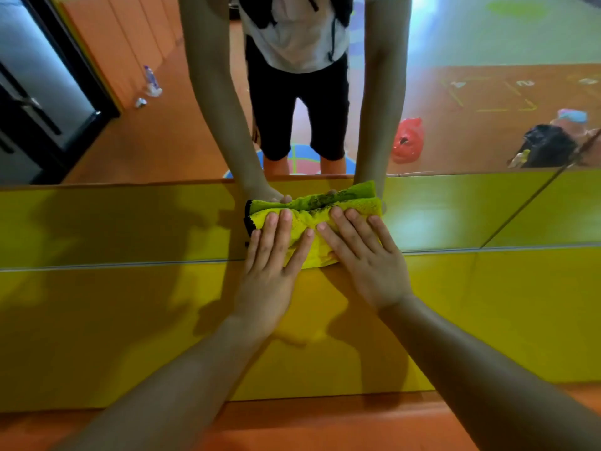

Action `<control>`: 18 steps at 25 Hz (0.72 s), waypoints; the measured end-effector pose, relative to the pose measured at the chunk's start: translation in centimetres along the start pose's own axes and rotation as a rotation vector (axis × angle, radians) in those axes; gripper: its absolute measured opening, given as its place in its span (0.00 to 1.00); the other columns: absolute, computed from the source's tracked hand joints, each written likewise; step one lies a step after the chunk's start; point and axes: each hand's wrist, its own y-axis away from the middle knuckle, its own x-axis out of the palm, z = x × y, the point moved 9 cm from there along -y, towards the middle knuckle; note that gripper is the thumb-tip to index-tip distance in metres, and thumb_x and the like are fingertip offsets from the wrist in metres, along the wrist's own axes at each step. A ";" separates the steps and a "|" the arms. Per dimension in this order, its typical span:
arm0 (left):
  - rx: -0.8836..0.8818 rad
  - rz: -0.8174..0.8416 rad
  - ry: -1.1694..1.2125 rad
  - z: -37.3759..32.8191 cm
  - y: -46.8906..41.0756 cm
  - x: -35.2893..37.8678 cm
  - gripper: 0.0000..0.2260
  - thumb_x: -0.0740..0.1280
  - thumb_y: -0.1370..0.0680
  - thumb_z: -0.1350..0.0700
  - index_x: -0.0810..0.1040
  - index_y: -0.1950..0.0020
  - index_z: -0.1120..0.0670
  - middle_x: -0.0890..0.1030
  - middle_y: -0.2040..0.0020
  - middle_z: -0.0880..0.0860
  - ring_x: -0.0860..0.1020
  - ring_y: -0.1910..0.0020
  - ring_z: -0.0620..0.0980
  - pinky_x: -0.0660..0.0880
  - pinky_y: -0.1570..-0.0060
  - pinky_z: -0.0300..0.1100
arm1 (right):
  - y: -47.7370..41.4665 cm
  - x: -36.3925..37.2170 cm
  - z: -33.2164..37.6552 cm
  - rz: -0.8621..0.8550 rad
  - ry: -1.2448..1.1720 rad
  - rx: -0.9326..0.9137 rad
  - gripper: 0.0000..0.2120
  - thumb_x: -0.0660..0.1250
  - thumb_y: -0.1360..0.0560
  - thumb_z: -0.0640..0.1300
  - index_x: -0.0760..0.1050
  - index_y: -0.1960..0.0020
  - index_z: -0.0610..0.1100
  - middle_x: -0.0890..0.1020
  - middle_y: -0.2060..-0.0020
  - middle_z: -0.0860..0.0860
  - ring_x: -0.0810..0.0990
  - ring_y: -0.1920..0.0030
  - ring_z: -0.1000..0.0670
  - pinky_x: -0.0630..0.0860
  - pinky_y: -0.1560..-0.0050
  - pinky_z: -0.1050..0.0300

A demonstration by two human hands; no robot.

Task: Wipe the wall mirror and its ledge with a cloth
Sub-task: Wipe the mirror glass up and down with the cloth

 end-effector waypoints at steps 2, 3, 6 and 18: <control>-0.002 -0.003 0.032 -2.1 -0.9 0.4 0.38 0.72 0.21 0.64 0.56 0.17 0.52 0.42 0.16 0.60 0.45 0.17 0.63 0.46 0.20 0.60 | 1.1 -0.2 -1.8 0.009 -0.006 0.039 0.29 0.58 0.15 0.44 0.54 0.17 0.51 0.49 0.17 0.52 0.50 0.18 0.50 0.50 0.18 0.48; 0.002 0.003 0.048 -3.4 -1.6 0.6 0.37 0.71 0.21 0.63 0.57 0.17 0.52 0.43 0.16 0.61 0.45 0.17 0.63 0.46 0.20 0.60 | 1.8 -0.4 -2.8 0.020 -0.015 0.073 0.27 0.55 0.14 0.46 0.53 0.17 0.51 0.48 0.17 0.51 0.49 0.18 0.50 0.50 0.19 0.48; -0.045 0.028 0.093 -5.9 -3.3 0.8 0.31 0.64 0.16 0.52 0.54 0.16 0.51 0.42 0.17 0.61 0.44 0.17 0.63 0.47 0.20 0.61 | 2.4 -1.2 -4.8 0.066 -0.052 0.138 0.27 0.53 0.14 0.48 0.52 0.17 0.51 0.48 0.17 0.51 0.49 0.17 0.50 0.51 0.19 0.46; 0.064 -0.179 -0.038 -5.0 -20.9 -16.4 0.27 0.51 0.14 0.43 0.53 0.16 0.50 0.46 0.15 0.56 0.47 0.16 0.56 0.47 0.19 0.54 | -12.1 -17.3 -14.4 -0.145 0.036 0.213 0.30 0.59 0.17 0.52 0.56 0.18 0.47 0.56 0.18 0.46 0.55 0.18 0.44 0.57 0.21 0.39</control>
